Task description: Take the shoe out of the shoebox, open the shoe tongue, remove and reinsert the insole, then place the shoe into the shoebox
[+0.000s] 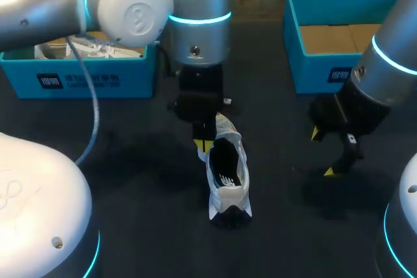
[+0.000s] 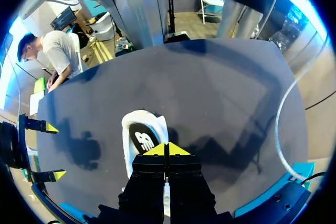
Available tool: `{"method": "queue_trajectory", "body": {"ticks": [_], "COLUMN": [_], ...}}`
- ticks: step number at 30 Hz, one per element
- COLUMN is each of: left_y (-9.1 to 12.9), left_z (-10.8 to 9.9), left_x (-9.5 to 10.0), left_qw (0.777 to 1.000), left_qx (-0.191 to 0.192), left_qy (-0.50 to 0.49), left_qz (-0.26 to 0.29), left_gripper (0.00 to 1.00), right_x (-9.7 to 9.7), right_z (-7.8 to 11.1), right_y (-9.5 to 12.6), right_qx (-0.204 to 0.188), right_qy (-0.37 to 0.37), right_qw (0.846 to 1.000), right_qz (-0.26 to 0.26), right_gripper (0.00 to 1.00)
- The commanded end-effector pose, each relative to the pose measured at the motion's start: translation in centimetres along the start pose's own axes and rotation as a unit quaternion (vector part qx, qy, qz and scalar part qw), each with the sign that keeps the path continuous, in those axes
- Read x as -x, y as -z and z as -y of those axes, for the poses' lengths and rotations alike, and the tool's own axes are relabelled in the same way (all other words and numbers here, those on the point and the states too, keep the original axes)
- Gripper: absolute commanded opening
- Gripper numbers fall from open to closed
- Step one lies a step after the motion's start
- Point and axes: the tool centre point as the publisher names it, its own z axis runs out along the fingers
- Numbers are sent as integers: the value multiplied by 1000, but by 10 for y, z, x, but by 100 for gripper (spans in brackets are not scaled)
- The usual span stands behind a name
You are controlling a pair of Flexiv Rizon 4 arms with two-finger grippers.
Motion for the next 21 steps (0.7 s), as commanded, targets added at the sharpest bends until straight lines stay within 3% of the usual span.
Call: {"method": "queue_trajectory", "body": {"ticks": [1,9,21], "left_y": [1,-30,-54], "left_z": [-3,-22,-31], "left_x": [4,21,21], "left_qw": [1000,1000,999], "left_qx": [-3,12,30], "left_qy": [0,-18,-32], "left_qz": [-14,-21,-13], "left_gripper": [0,0,0], "right_x": [0,0,-1], "right_z": [0,0,5], "right_y": [-1,-1,0], "right_qx": [0,0,1], "right_qy": [1,1,0], "right_qw": [1000,1000,1000], "right_qz": [1,1,2], "right_gripper": [100,100,100]}}
